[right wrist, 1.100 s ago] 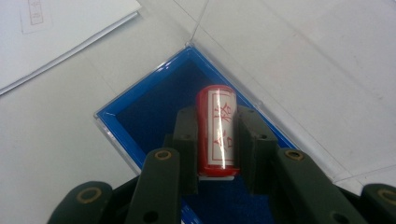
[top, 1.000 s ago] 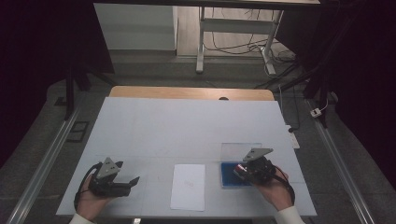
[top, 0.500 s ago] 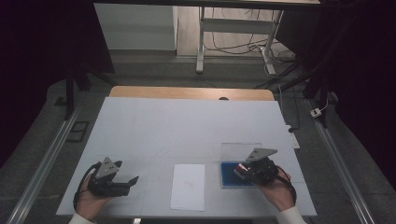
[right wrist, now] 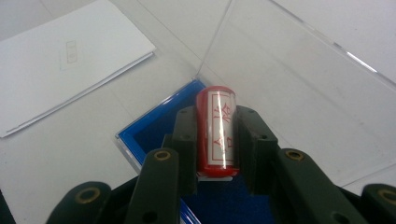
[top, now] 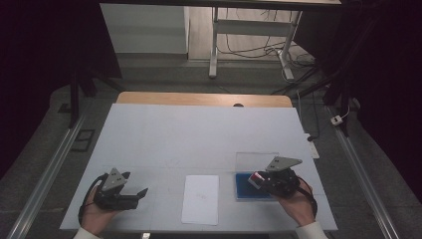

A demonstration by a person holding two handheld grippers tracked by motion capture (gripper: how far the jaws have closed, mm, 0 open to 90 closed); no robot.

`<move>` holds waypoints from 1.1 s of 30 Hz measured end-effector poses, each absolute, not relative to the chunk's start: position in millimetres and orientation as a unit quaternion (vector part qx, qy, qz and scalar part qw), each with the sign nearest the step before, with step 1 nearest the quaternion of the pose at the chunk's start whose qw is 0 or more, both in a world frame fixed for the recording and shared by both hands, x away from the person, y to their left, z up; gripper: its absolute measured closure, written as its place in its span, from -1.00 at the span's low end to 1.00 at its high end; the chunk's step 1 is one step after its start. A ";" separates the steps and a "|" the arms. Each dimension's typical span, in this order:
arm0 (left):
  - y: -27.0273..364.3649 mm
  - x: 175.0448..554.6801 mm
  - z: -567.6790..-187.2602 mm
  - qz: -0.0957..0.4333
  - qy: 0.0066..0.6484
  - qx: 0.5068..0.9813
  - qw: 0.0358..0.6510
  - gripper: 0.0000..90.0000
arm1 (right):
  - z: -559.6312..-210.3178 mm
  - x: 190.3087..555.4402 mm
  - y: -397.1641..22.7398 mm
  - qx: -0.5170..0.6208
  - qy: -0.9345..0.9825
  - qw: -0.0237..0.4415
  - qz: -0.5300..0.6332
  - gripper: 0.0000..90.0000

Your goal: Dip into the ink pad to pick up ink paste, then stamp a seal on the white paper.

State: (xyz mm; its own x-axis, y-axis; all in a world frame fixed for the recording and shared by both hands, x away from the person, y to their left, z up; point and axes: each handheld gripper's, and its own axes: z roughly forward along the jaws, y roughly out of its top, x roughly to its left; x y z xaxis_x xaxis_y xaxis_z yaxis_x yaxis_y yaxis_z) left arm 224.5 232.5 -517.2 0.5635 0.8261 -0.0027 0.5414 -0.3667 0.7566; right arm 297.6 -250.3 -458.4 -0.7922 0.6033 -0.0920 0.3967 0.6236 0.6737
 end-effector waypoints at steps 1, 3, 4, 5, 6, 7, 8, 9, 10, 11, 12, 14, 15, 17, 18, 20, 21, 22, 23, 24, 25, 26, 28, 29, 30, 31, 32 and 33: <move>232.3 224.6 -517.4 0.194 0.426 0.804 0.368 -0.66 | -458.5 297.7 -250.8 0.282 0.887 0.158 0.330 0.57; 232.0 224.7 -517.7 0.194 0.425 0.804 0.367 -0.66 | -458.2 297.9 -251.6 0.285 0.885 0.159 0.333 0.57; 232.0 224.7 -517.7 0.194 0.425 0.804 0.368 -0.66 | -457.9 297.9 -252.3 0.285 0.884 0.158 0.335 0.57; 231.9 224.6 -517.8 0.194 0.425 0.804 0.368 -0.66 | -457.5 297.9 -252.8 0.285 0.884 0.158 0.337 0.57; 231.9 224.6 -517.8 0.194 0.425 0.804 0.368 -0.66 | -456.6 297.7 -253.8 0.287 0.883 0.159 0.337 0.57; 231.9 224.6 -517.8 0.194 0.425 0.804 0.368 -0.66 | -456.1 297.6 -254.3 0.288 0.881 0.159 0.340 0.57; 231.9 224.6 -517.9 0.194 0.425 0.804 0.368 -0.66 | -456.0 297.8 -254.9 0.288 0.879 0.160 0.344 0.57; 232.0 224.6 -517.9 0.194 0.424 0.804 0.368 -0.66 | -455.5 297.5 -255.3 0.289 0.879 0.159 0.346 0.57; 231.9 224.6 -517.9 0.194 0.425 0.804 0.368 -0.66 | -455.2 297.4 -255.5 0.289 0.878 0.159 0.347 0.57; 232.1 224.5 -517.7 0.194 0.425 0.804 0.368 -0.66 | -454.7 297.2 -255.8 0.289 0.877 0.160 0.349 0.57; 232.2 224.6 -517.6 0.194 0.425 0.803 0.369 -0.66 | -453.8 296.8 -256.2 0.289 0.876 0.162 0.351 0.57; 232.2 224.7 -517.4 0.194 0.426 0.803 0.369 -0.66 | -452.6 295.9 -255.9 0.289 0.874 0.162 0.356 0.57; 232.3 224.8 -517.3 0.194 0.426 0.803 0.369 -0.66 | -451.9 295.6 -255.7 0.288 0.873 0.164 0.358 0.57; 232.3 225.0 -517.3 0.195 0.426 0.803 0.369 -0.66 | -449.7 294.6 -255.2 0.287 0.871 0.164 0.363 0.57; 232.3 225.0 -517.4 0.195 0.426 0.803 0.368 -0.66 | -449.1 294.2 -254.7 0.287 0.870 0.164 0.366 0.57; 232.1 225.0 -517.6 0.195 0.426 0.803 0.368 -0.66 | -447.9 293.6 -254.1 0.286 0.868 0.164 0.371 0.57; 232.1 225.0 -517.6 0.196 0.426 0.803 0.368 -0.66 | -447.6 293.4 -254.0 0.286 0.868 0.164 0.372 0.57; 232.0 224.9 -517.5 0.196 0.426 0.803 0.368 -0.66 | -447.3 293.1 -253.6 0.286 0.867 0.165 0.374 0.57; 231.9 224.9 -517.3 0.196 0.426 0.803 0.369 -0.66 | -447.1 292.7 -252.8 0.286 0.866 0.166 0.376 0.57; 231.7 224.7 -517.2 0.196 0.426 0.802 0.369 -0.66 | -447.0 292.5 -252.4 0.285 0.866 0.166 0.376 0.57; 231.3 224.6 -517.1 0.197 0.426 0.802 0.369 -0.66 | -446.7 292.1 -251.0 0.284 0.865 0.168 0.377 0.56; 231.2 224.5 -517.1 0.197 0.426 0.802 0.370 -0.66 | -446.5 291.6 -249.9 0.283 0.865 0.167 0.380 0.57; 230.7 224.3 -516.9 0.197 0.426 0.802 0.370 -0.66 | -445.8 290.9 -247.7 0.281 0.864 0.166 0.384 0.56; 230.5 224.4 -516.9 0.197 0.425 0.802 0.370 -0.66 | -445.2 290.6 -246.8 0.278 0.864 0.165 0.386 0.56; 230.5 224.5 -516.8 0.197 0.425 0.802 0.370 -0.66 | -444.3 290.0 -245.4 0.278 0.863 0.164 0.389 0.56; 230.5 224.5 -516.7 0.197 0.425 0.802 0.370 -0.66 | -443.9 289.7 -244.2 0.277 0.861 0.165 0.394 0.56; 230.4 224.5 -516.6 0.197 0.425 0.802 0.370 -0.66 | -443.0 289.1 -243.2 0.277 0.860 0.165 0.396 0.56; 230.4 224.5 -516.4 0.198 0.424 0.802 0.370 -0.66 | -442.2 288.8 -242.5 0.278 0.859 0.165 0.397 0.56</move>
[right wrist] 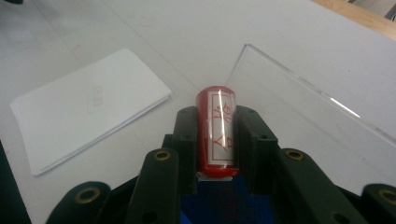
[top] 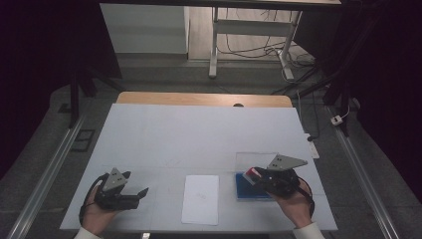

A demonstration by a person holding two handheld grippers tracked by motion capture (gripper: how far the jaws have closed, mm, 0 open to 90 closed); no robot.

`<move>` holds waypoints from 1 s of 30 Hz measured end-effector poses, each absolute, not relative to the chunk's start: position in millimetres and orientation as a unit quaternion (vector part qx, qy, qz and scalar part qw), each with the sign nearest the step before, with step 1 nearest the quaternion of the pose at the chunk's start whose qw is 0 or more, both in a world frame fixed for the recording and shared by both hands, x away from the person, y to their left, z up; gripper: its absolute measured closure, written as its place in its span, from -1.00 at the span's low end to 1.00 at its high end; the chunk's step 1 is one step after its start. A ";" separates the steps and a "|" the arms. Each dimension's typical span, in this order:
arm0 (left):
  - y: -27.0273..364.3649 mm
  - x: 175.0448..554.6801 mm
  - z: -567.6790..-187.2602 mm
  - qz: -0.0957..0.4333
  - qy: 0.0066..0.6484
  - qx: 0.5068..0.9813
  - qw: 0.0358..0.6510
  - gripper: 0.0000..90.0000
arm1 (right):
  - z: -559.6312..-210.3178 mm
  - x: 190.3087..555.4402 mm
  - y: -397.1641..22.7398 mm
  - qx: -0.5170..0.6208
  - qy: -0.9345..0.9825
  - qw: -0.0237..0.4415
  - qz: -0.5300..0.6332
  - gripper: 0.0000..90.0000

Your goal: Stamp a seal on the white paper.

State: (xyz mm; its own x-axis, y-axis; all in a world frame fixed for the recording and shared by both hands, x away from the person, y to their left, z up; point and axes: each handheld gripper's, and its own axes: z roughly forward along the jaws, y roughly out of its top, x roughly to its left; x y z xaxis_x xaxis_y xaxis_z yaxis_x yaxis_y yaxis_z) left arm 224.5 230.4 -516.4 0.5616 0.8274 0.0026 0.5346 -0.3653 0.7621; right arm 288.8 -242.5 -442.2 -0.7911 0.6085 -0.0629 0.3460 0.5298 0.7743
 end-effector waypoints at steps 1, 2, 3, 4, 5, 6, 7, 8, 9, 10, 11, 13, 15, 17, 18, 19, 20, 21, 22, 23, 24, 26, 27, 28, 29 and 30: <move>230.3 224.4 -516.3 0.198 0.424 0.802 0.371 -0.66 | -441.5 288.6 -241.7 0.277 0.858 0.165 0.400 0.56; 230.2 224.4 -516.3 0.197 0.425 0.802 0.371 -0.66 | -440.9 288.4 -240.5 0.276 0.856 0.163 0.405 0.56; 230.1 224.5 -516.2 0.197 0.425 0.802 0.371 -0.66 | -440.4 288.3 -239.9 0.274 0.857 0.164 0.405 0.56; 230.0 224.5 -516.2 0.197 0.425 0.802 0.371 -0.66 | -439.7 287.9 -238.5 0.275 0.856 0.163 0.406 0.56; 229.8 224.5 -516.3 0.197 0.425 0.802 0.372 -0.66 | -439.6 287.8 -237.2 0.274 0.855 0.163 0.409 0.56; 229.8 224.7 -516.3 0.197 0.424 0.802 0.371 -0.66 | -439.3 287.9 -236.3 0.272 0.855 0.160 0.411 0.56; 229.7 224.7 -516.3 0.197 0.424 0.803 0.371 -0.66 | -439.0 287.6 -235.3 0.271 0.856 0.160 0.410 0.56; 229.3 224.9 -516.4 0.197 0.425 0.802 0.371 -0.66 | -439.1 287.6 -234.4 0.269 0.855 0.159 0.413 0.56; 229.0 225.0 -516.4 0.196 0.425 0.802 0.371 -0.66 | -438.9 287.4 -232.9 0.267 0.855 0.160 0.414 0.56; 228.9 225.1 -516.5 0.196 0.423 0.803 0.370 -0.66 | -438.6 287.3 -232.0 0.265 0.857 0.159 0.413 0.56; 228.6 225.3 -516.6 0.196 0.423 0.804 0.369 -0.66 | -438.7 287.3 -230.7 0.262 0.857 0.159 0.415 0.56; 227.9 225.6 -517.0 0.196 0.422 0.805 0.368 -0.66 | -438.4 286.7 -228.6 0.260 0.858 0.158 0.413 0.56; 227.7 225.5 -517.1 0.196 0.422 0.805 0.368 -0.66 | -438.6 286.3 -225.9 0.257 0.859 0.158 0.414 0.56; 227.9 225.4 -517.0 0.195 0.422 0.805 0.368 -0.66 | -438.9 286.0 -223.6 0.255 0.859 0.160 0.415 0.56; 228.1 225.4 -516.9 0.195 0.422 0.805 0.368 -0.66 | -439.3 285.9 -222.3 0.254 0.859 0.160 0.414 0.56; 228.1 225.4 -516.9 0.195 0.423 0.805 0.368 -0.65 | -440.3 286.0 -220.6 0.252 0.859 0.160 0.415 0.56; 228.1 225.4 -517.0 0.195 0.422 0.805 0.368 -0.65 | -441.0 285.8 -218.7 0.252 0.860 0.160 0.413 0.56; 228.0 225.4 -517.0 0.195 0.422 0.805 0.368 -0.65 | -441.7 285.8 -216.9 0.251 0.861 0.161 0.412 0.56; 227.8 225.5 -517.2 0.195 0.422 0.805 0.368 -0.66 | -442.4 285.9 -215.6 0.249 0.861 0.159 0.414 0.56; 227.8 225.5 -517.2 0.195 0.422 0.805 0.368 -0.66 | -442.7 286.0 -213.8 0.247 0.863 0.158 0.412 0.56; 227.8 225.6 -517.3 0.195 0.422 0.805 0.368 -0.66 | -443.2 286.1 -212.3 0.246 0.862 0.158 0.414 0.56; 227.9 225.7 -517.4 0.195 0.422 0.805 0.368 -0.66 | -442.6 285.9 -210.3 0.244 0.864 0.158 0.412 0.56; 227.9 225.8 -517.4 0.195 0.423 0.805 0.368 -0.66 | -442.9 286.0 -209.0 0.242 0.863 0.157 0.416 0.56; 227.7 225.8 -517.6 0.194 0.422 0.805 0.368 -0.66 | -442.4 285.6 -207.7 0.243 0.863 0.158 0.414 0.56; 227.6 225.8 -517.6 0.195 0.422 0.806 0.367 -0.66 | -442.3 285.7 -206.5 0.240 0.864 0.156 0.414 0.56; 227.5 225.7 -517.6 0.194 0.422 0.806 0.367 -0.66 | -442.1 285.7 -205.6 0.238 0.864 0.157 0.415 0.56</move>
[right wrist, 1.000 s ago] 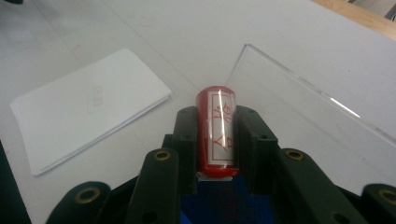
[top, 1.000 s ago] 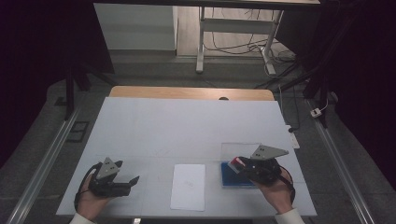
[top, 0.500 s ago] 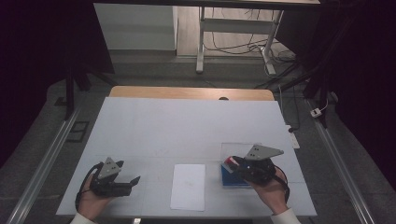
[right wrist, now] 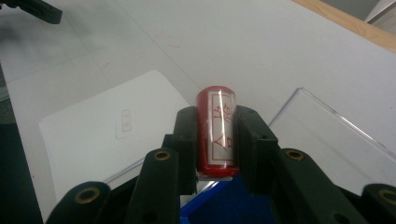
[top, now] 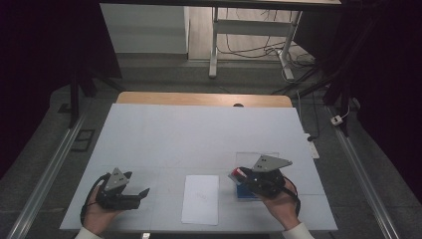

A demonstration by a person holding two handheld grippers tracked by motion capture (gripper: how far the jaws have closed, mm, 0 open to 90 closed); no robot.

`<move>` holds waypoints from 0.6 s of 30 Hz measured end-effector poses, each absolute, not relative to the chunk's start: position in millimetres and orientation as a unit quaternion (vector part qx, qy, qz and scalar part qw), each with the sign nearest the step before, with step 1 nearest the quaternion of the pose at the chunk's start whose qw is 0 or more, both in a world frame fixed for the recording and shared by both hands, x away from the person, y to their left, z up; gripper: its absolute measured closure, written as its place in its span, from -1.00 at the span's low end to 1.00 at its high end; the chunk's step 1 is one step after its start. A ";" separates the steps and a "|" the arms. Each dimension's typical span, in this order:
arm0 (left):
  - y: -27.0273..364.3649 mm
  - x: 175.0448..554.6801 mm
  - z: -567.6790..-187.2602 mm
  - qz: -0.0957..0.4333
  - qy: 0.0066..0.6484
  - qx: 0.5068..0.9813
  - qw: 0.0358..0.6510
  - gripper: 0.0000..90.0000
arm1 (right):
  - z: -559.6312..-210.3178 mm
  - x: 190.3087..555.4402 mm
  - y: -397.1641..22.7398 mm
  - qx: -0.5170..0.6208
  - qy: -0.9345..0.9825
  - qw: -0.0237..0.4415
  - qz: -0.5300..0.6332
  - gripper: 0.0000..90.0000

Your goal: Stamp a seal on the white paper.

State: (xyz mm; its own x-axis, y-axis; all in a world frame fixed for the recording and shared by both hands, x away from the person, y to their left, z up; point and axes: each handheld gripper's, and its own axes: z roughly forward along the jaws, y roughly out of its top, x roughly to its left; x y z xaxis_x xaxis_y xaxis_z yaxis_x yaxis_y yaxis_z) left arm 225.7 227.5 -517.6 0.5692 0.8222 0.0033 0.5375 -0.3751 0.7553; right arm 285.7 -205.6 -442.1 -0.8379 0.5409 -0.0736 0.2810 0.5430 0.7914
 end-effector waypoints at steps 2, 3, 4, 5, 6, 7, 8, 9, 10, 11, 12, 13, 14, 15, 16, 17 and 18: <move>227.5 225.7 -517.6 0.194 0.422 0.806 0.367 -0.66 | -441.6 285.3 -202.6 0.235 0.864 0.156 0.417 0.56; 227.5 225.7 -517.6 0.194 0.422 0.806 0.367 -0.66 | -441.4 285.4 -201.4 0.233 0.864 0.156 0.418 0.56; 227.5 225.7 -517.6 0.194 0.422 0.806 0.367 -0.66 | -441.0 285.1 -200.6 0.233 0.865 0.155 0.417 0.56; 227.4 225.9 -517.8 0.194 0.422 0.806 0.367 -0.65 | -440.8 285.1 -199.1 0.231 0.864 0.155 0.419 0.56; 227.4 226.0 -517.9 0.194 0.422 0.807 0.366 -0.66 | -440.7 285.0 -197.9 0.230 0.864 0.154 0.420 0.56; 227.2 226.0 -517.9 0.193 0.422 0.807 0.366 -0.66 | -440.4 285.0 -197.3 0.229 0.866 0.154 0.418 0.56; 227.1 226.0 -517.9 0.193 0.421 0.807 0.366 -0.66 | -440.6 284.8 -195.7 0.227 0.865 0.153 0.421 0.56; 227.1 226.0 -517.9 0.193 0.421 0.807 0.366 -0.66 | -440.6 284.5 -194.7 0.227 0.865 0.152 0.422 0.56; 227.0 226.0 -517.9 0.193 0.421 0.807 0.366 -0.66 | -440.5 284.4 -193.9 0.225 0.865 0.152 0.421 0.56; 226.9 226.0 -517.8 0.193 0.421 0.807 0.366 -0.66 | -440.2 284.1 -193.0 0.225 0.865 0.151 0.422 0.56; 226.8 226.0 -517.9 0.193 0.421 0.807 0.366 -0.66 | -440.0 283.8 -192.3 0.224 0.865 0.151 0.422 0.56; 226.7 225.9 -517.9 0.193 0.422 0.807 0.366 -0.66 | -440.1 283.7 -191.5 0.223 0.864 0.151 0.425 0.56; 226.5 225.9 -517.9 0.194 0.422 0.806 0.366 -0.66 | -439.8 283.1 -190.4 0.224 0.864 0.150 0.426 0.56; 226.5 225.9 -517.8 0.194 0.422 0.806 0.367 -0.66 | -440.1 283.0 -189.2 0.222 0.864 0.150 0.427 0.56; 226.4 225.8 -517.8 0.194 0.422 0.806 0.367 -0.66 | -440.0 282.7 -188.1 0.221 0.864 0.149 0.426 0.56; 226.4 225.8 -517.8 0.193 0.422 0.806 0.367 -0.66 | -440.3 282.8 -186.9 0.219 0.865 0.148 0.427 0.56; 226.3 225.9 -517.8 0.194 0.422 0.806 0.367 -0.66 | -440.6 282.6 -185.6 0.219 0.864 0.147 0.428 0.56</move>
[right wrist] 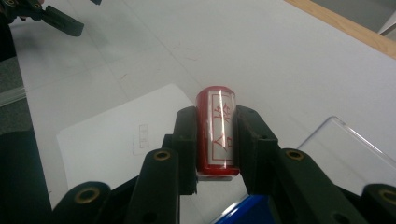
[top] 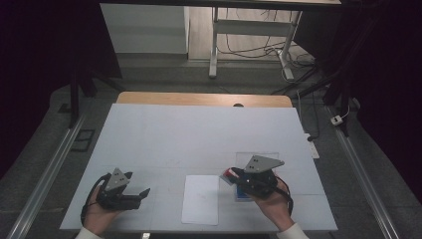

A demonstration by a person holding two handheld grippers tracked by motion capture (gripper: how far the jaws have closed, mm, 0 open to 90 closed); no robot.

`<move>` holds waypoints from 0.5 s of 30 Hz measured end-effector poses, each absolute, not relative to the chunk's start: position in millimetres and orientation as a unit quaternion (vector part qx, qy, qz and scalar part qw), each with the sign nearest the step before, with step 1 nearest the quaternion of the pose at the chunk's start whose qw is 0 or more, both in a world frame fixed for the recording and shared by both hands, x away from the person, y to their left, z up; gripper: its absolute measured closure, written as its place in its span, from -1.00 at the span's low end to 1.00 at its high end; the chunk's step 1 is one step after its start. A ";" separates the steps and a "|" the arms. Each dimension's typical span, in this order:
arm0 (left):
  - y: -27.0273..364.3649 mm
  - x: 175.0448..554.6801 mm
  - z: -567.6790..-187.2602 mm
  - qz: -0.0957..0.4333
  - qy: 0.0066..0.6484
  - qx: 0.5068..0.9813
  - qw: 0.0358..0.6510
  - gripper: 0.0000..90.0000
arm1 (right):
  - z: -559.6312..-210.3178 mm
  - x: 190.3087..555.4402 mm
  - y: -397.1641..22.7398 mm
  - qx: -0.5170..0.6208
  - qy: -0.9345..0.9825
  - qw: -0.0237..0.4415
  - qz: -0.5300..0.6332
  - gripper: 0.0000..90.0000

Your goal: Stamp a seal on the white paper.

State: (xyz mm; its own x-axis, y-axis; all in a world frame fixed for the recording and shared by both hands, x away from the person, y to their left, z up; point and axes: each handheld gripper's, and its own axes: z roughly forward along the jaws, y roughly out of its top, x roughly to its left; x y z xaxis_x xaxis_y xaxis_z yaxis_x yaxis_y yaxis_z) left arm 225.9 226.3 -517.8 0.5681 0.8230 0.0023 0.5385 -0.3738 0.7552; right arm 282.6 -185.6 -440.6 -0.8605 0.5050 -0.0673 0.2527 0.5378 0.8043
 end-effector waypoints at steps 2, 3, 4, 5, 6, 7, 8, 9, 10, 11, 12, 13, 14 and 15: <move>226.3 226.0 -517.8 0.193 0.422 0.806 0.367 -0.66 | -440.7 282.8 -183.9 0.216 0.866 0.148 0.426 0.56; 226.2 226.1 -517.9 0.193 0.422 0.806 0.366 -0.66 | -440.9 282.6 -182.8 0.217 0.865 0.147 0.427 0.56; 226.1 226.2 -518.0 0.193 0.422 0.807 0.366 -0.66 | -441.1 282.9 -181.9 0.214 0.866 0.146 0.428 0.56; 225.9 226.3 -518.0 0.193 0.422 0.807 0.366 -0.66 | -441.0 282.7 -181.0 0.215 0.866 0.145 0.427 0.56; 225.8 226.4 -518.1 0.193 0.422 0.807 0.366 -0.66 | -441.0 282.7 -179.9 0.214 0.866 0.143 0.429 0.56; 225.7 226.4 -518.1 0.192 0.422 0.807 0.366 -0.66 | -441.2 282.7 -178.8 0.212 0.865 0.141 0.431 0.56; 225.7 226.5 -518.2 0.192 0.422 0.807 0.366 -0.66 | -441.0 282.5 -177.8 0.211 0.866 0.141 0.431 0.56; 225.6 226.5 -518.2 0.192 0.422 0.807 0.366 -0.66 | -441.0 282.4 -176.7 0.210 0.866 0.140 0.431 0.56; 225.6 226.5 -518.3 0.192 0.422 0.807 0.366 -0.66 | -441.0 282.2 -175.6 0.209 0.867 0.139 0.432 0.56; 225.6 226.7 -518.4 0.192 0.422 0.807 0.366 -0.65 | -441.0 282.2 -174.5 0.207 0.867 0.138 0.432 0.56; 225.6 226.8 -518.5 0.192 0.422 0.807 0.366 -0.66 | -440.8 281.9 -173.4 0.207 0.867 0.137 0.431 0.56; 225.5 226.8 -518.6 0.192 0.422 0.807 0.366 -0.66 | -440.5 281.8 -172.3 0.207 0.868 0.139 0.429 0.56; 225.3 226.8 -518.6 0.192 0.422 0.807 0.366 -0.65 | -441.0 282.2 -171.0 0.204 0.867 0.137 0.434 0.56; 225.3 226.7 -518.6 0.192 0.421 0.807 0.366 -0.66 | -440.6 281.8 -169.8 0.204 0.869 0.138 0.430 0.56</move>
